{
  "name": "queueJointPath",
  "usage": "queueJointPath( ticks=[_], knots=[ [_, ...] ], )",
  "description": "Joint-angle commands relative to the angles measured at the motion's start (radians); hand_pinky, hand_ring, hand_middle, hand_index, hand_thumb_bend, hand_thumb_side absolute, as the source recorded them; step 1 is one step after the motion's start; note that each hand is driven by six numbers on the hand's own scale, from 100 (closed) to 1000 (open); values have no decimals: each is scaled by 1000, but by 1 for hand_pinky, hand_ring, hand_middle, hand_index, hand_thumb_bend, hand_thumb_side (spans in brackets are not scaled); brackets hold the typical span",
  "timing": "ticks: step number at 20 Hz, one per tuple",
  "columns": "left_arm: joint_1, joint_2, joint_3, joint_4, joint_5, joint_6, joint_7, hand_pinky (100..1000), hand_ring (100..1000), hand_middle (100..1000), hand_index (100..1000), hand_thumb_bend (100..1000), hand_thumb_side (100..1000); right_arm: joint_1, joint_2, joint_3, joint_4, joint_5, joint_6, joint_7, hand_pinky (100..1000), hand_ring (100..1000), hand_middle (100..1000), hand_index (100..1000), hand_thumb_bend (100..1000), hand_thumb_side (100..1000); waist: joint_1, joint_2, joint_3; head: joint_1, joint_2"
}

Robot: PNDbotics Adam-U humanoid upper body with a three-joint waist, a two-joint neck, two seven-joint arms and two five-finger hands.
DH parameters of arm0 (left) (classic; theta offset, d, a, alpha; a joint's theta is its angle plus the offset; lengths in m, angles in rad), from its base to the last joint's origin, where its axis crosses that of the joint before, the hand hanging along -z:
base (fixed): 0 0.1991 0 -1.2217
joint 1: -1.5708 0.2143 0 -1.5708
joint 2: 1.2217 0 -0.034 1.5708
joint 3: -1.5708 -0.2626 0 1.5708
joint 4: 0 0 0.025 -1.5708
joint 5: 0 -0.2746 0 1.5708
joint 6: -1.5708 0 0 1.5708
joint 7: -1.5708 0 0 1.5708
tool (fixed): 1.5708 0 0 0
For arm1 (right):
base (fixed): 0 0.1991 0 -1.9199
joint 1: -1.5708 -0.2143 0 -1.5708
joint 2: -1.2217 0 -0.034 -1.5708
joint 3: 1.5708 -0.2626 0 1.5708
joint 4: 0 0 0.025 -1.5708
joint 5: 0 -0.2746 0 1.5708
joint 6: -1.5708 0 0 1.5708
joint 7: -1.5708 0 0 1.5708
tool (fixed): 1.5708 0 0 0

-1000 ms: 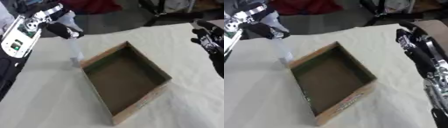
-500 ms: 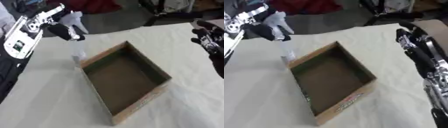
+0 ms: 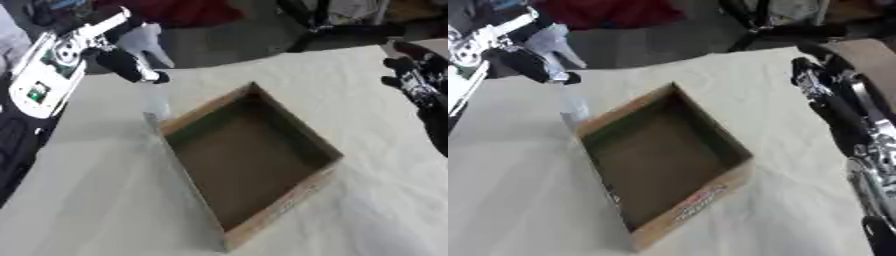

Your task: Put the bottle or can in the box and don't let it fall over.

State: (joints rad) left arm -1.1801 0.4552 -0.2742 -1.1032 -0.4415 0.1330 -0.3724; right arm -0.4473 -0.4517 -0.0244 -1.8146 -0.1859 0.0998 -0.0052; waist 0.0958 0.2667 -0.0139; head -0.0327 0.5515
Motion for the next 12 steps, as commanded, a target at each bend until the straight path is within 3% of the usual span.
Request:
queueJointPath(
  ticks=[1, 8, 9, 12],
  knots=[
    [-26, 12, 8, -6, -8, -1, 22, 100, 245, 336, 281, 645, 100, -8, -10, -9, -8, -6, -2, 4, 896, 948, 1000, 896, 100, 550, -4, -15, -1, -2, -6],
    [-27, 11, 2, -6, -16, -8, 39, 100, 189, 274, 224, 660, 100, -8, -11, -10, -7, -8, -4, 5, 897, 947, 1000, 896, 100, 551, -4, -14, -3, -4, -6],
    [-27, 11, 2, -5, -17, -9, 40, 100, 138, 218, 168, 676, 100, -8, -11, -10, -7, -8, -4, 5, 897, 946, 1000, 897, 100, 553, -4, -14, -3, -4, -6],
    [-27, 11, 0, -8, -30, -23, 45, 100, 117, 194, 153, 651, 100, -8, -10, -11, -7, -9, -4, 5, 898, 946, 1000, 897, 100, 553, -4, -14, -4, -5, -6]
  ],
)
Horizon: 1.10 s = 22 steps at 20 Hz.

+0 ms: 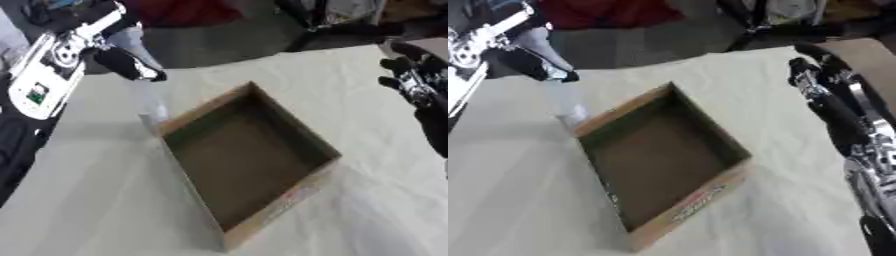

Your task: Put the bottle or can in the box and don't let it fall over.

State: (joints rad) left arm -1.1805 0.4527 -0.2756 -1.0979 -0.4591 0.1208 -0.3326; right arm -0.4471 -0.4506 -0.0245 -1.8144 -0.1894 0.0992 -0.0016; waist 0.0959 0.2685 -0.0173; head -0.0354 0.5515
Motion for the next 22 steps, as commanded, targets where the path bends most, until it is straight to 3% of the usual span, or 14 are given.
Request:
queueJointPath(
  ticks=[1, 10, 12, 13, 14, 15, 18, 22],
  knots=[
    [-27, 13, 1, -13, -17, -15, 6, 100, 115, 192, 152, 650, 100, -8, -11, -11, -7, -6, -4, 1, 898, 945, 1000, 897, 100, 553, -4, -16, -1, -3, -5],
    [-26, 15, 8, -19, -23, -20, 25, 100, 128, 208, 161, 644, 100, -4, -10, -13, -5, -5, -3, 4, 899, 944, 1000, 896, 100, 554, -6, -17, 1, -6, -2],
    [-25, 15, 9, -19, -14, -16, 31, 100, 200, 291, 178, 549, 100, -3, -10, -13, -5, -6, -3, 4, 899, 943, 1000, 896, 100, 554, -7, -18, 1, -7, -1],
    [-25, 15, 8, -18, -7, -14, 28, 201, 318, 412, 228, 350, 100, -3, -10, -13, -4, -7, -4, 5, 899, 943, 1000, 896, 100, 554, -7, -19, 2, -7, -1],
    [-25, 17, 8, -18, -3, -13, 28, 201, 318, 412, 228, 350, 100, -3, -10, -13, -4, -7, -4, 5, 899, 943, 1000, 896, 100, 554, -7, -19, 2, -7, -1],
    [-25, 17, 8, -18, -2, -10, 30, 269, 422, 486, 300, 320, 100, -3, -10, -13, -4, -8, -3, 6, 899, 942, 1000, 896, 100, 554, -7, -19, 2, -7, -1],
    [-26, 20, 7, -21, -23, 3, 53, 245, 425, 468, 287, 555, 100, -2, -9, -14, -3, -8, -3, 7, 899, 941, 1000, 896, 100, 554, -8, -20, 2, -7, -1],
    [-26, 18, 6, -26, -65, 1, 82, 203, 388, 394, 214, 596, 100, -1, -9, -15, -3, -9, -4, 5, 899, 941, 1000, 897, 100, 554, -9, -19, 2, -7, -2]
  ],
)
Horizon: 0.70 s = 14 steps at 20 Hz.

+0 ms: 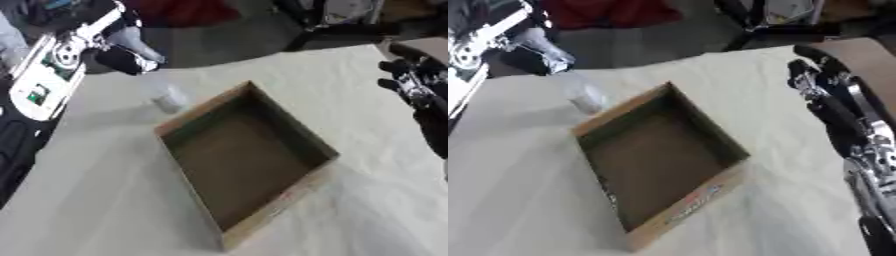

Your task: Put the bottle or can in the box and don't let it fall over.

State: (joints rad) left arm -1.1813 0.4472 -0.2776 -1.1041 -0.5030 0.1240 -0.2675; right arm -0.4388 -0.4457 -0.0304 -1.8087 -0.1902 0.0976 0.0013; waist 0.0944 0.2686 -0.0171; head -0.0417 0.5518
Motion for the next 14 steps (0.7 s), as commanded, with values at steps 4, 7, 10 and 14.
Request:
queueJointPath(
  ticks=[4, 7, 10, 14],
  knots=[
    [-25, 21, 4, -19, -38, -20, 29, 174, 346, 305, 168, 539, 100, -8, -12, -9, -8, -10, -3, 3, 899, 941, 1000, 897, 100, 555, -8, -18, 1, 0, -3],
    [-25, 19, 3, -16, -41, -32, 27, 147, 310, 249, 151, 506, 100, -8, -12, -9, -8, -10, -2, 4, 900, 941, 1000, 897, 100, 556, -7, -18, 1, 0, -4],
    [-26, 19, 3, -16, -41, -38, 22, 131, 286, 215, 146, 501, 100, -7, -12, -8, -7, -12, -2, 6, 900, 940, 1000, 898, 100, 557, -7, -18, 1, -1, -3],
    [-25, 20, 5, -25, -41, -44, 25, 104, 245, 160, 153, 499, 100, -6, -12, -9, -6, -14, -2, 7, 900, 940, 1000, 898, 100, 558, -7, -19, 1, -2, 0]
  ],
)
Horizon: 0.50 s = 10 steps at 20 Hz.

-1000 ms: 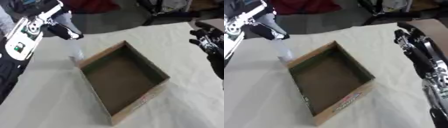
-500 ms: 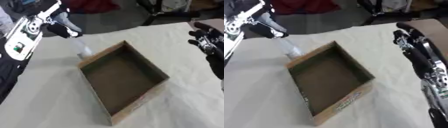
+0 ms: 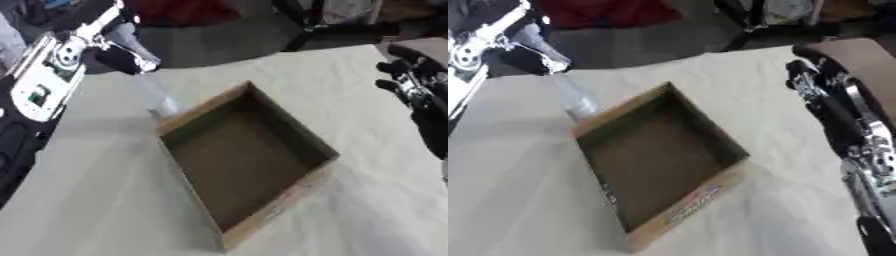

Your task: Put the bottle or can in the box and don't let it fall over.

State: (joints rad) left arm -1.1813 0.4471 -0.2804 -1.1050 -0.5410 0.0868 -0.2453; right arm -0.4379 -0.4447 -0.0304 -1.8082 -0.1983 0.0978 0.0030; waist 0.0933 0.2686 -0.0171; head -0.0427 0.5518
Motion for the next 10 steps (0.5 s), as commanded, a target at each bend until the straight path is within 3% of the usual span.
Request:
queueJointPath(
  ticks=[1, 10],
  knots=[
    [-25, 22, 9, -30, -3, -8, 5, 101, 237, 149, 154, 507, 100, -7, -14, -9, -6, -7, -3, 6, 900, 940, 1000, 898, 100, 558, -6, -20, 1, -2, 1],
    [-40, 46, 40, -121, -11, -3, 30, 100, 230, 133, 153, 514, 100, -3, -16, -12, -5, -11, -5, 3, 900, 938, 1000, 898, 100, 554, -9, -39, 8, -11, 24]
  ],
)
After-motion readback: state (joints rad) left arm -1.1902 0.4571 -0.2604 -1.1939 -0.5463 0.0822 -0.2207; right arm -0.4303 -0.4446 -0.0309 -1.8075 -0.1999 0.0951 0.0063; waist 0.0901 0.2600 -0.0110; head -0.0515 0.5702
